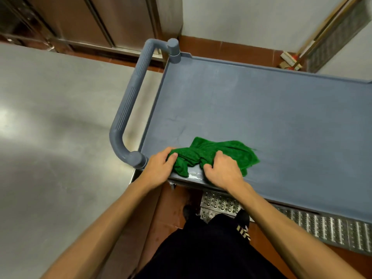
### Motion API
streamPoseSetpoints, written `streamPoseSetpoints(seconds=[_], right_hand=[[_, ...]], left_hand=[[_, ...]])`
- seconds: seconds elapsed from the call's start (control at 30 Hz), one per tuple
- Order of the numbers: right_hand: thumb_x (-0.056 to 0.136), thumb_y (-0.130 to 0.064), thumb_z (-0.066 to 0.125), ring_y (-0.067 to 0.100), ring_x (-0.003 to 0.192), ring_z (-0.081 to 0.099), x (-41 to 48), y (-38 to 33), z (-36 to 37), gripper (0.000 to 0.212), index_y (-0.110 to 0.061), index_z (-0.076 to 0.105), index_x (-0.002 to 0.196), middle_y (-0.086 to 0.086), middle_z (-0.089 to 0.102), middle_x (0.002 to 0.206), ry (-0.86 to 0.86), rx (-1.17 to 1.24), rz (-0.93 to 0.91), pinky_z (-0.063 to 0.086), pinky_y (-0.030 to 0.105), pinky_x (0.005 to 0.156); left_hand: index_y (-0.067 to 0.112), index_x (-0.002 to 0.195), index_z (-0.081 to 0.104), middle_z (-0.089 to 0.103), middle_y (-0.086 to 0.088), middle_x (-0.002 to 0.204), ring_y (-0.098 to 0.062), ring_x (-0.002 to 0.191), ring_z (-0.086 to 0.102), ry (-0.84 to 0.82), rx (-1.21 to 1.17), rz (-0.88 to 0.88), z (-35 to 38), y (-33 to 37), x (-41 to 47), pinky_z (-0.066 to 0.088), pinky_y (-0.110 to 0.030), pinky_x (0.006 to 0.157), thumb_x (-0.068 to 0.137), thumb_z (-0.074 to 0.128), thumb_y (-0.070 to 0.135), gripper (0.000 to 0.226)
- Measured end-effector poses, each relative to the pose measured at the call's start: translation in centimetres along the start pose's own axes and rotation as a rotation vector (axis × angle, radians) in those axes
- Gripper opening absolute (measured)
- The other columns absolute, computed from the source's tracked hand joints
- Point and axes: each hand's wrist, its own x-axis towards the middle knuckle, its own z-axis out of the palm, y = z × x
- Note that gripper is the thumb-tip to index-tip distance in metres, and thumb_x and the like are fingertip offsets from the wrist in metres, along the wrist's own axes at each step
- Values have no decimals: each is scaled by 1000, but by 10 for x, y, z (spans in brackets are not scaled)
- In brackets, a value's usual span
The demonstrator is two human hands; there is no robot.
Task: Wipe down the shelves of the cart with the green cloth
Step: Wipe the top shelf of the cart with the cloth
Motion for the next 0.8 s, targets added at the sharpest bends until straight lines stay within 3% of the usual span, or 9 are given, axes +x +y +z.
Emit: streamPoseSetpoints(seconds=[0.17, 0.3, 0.53, 0.67, 0.8], right_hand=[[82, -33, 51, 37, 84, 62, 4, -20, 4, 27, -9, 42, 89, 10, 52, 83, -30, 4, -41, 36, 33, 63], [83, -33, 51, 38, 84, 61, 7, -33, 6, 27, -8, 43, 90, 10, 52, 83, -55, -3, -73, 36, 33, 63], [87, -32, 49, 40, 94, 59, 7, -52, 13, 25, -11, 39, 96, 16, 56, 107, -81, -76, -177, 38, 38, 69], [88, -32, 48, 38, 97, 59, 7, -61, 18, 29, -8, 46, 104, 16, 55, 109, -101, -139, -268, 39, 38, 71], [90, -32, 46, 36, 97, 58, 1, -69, 23, 31, -6, 50, 108, 15, 56, 110, -113, -224, -365, 40, 38, 75]], left_hand=[[17, 122, 62, 70, -4, 111, -20, 104, 63, 79, -9, 14, -5, -6, -16, 48, -37, 91, 105, 43, 25, 27], [15, 116, 63, 68, -3, 100, -16, 93, 62, 127, -40, 30, -7, -15, -31, 43, -29, 78, 105, 43, 23, 24], [16, 112, 64, 69, 0, 102, -15, 94, 61, 247, -62, -2, -10, -23, -45, 46, -30, 81, 105, 44, 25, 23], [17, 100, 61, 67, -1, 89, -15, 82, 61, 312, -61, -85, -8, -37, -58, 43, -32, 71, 105, 42, 31, 24], [29, 94, 59, 65, 9, 82, 5, 78, 59, 361, -84, -158, -12, -52, -74, 39, -11, 65, 104, 43, 32, 19]])
